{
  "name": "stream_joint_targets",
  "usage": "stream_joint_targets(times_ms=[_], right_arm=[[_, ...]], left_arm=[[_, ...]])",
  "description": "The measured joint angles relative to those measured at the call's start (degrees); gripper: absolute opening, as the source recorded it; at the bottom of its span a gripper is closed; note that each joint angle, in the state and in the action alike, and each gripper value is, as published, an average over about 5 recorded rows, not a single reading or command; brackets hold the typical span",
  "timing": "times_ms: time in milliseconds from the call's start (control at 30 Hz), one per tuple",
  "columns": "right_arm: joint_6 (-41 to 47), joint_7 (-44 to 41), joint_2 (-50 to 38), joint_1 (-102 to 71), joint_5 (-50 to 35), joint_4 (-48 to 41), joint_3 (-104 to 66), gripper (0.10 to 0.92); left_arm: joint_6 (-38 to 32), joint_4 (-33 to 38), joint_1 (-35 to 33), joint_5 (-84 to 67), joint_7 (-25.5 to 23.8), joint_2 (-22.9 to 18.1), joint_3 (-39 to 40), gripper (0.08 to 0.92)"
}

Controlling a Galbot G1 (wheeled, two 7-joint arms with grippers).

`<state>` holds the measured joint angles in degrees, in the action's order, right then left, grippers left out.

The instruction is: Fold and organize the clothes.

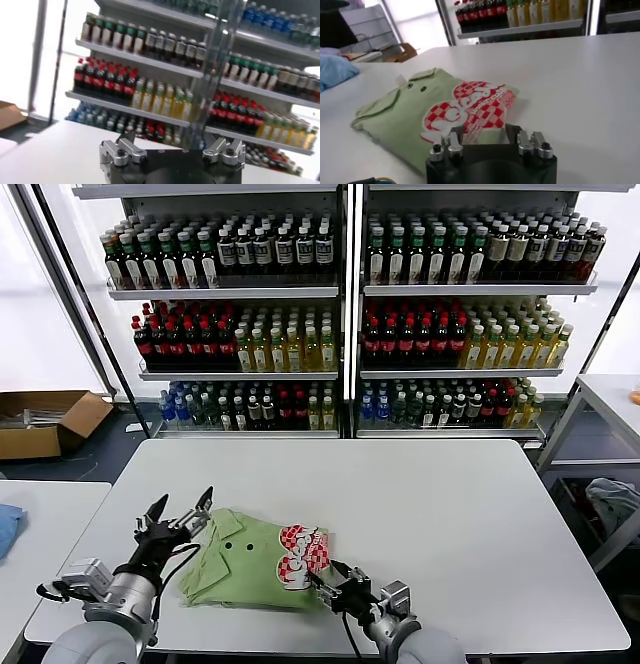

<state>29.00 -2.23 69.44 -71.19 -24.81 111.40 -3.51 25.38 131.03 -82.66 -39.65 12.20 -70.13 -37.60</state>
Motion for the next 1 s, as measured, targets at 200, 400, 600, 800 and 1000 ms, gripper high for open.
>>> stream_joint_targets(times_ms=[200, 400, 600, 800, 1000], right_arm=[[1.15, -0.56, -0.74, 1.37, 0.23, -0.48, 1.41, 0.403], [1.39, -1.89, -2.36, 1.45, 0.22, 0.17, 0.95, 0.212], [0.63, -3.97, -6.11, 0.13, 0.03, 2.17, -2.32, 0.108], [-1.25, -6.35, -11.18, -3.19, -0.46, 2.87, -8.90, 0.108], [-2.69, -7.83, -14.06, -7.13, -0.32, 2.93, -16.42, 0.131]], left_arm=[[-0.11, -0.77, 0.33, -0.11, -0.02, -0.98, -3.07, 0.823], [-0.25, -1.57, 0.85, -0.68, 0.16, -1.17, -5.93, 0.823], [-0.50, -2.08, 0.36, -1.10, -0.39, -0.98, -8.52, 0.823], [-0.63, -2.57, 0.17, -1.20, -0.82, -1.22, -9.68, 0.823], [-0.65, -3.27, 0.56, -1.20, -0.96, -1.39, -10.22, 0.823]])
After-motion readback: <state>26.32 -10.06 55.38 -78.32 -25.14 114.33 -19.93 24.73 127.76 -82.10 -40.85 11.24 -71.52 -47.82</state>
